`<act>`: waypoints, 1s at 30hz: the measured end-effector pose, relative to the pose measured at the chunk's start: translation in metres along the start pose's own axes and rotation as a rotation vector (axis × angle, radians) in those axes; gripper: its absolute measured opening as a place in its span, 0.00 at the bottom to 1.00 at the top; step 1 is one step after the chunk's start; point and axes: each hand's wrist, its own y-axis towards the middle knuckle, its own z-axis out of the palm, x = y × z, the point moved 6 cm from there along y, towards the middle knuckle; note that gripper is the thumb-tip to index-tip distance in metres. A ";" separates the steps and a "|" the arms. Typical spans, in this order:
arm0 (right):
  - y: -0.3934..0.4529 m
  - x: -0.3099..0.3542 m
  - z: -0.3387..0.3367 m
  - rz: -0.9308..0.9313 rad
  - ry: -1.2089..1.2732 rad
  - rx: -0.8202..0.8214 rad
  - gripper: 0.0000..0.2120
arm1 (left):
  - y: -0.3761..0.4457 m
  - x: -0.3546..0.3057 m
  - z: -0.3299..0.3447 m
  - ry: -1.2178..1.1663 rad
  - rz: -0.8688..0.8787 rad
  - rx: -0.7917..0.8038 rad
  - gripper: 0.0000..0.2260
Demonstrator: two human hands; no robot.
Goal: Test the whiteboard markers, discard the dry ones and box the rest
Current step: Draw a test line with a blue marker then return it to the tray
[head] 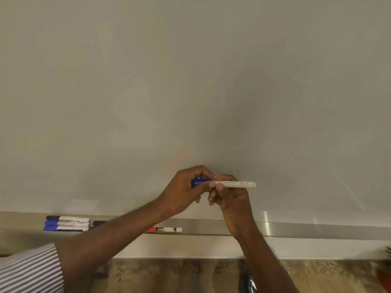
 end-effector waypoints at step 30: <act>0.005 0.070 0.082 -0.309 0.416 -0.302 0.12 | -0.008 -0.076 0.014 -0.985 0.007 -0.520 0.13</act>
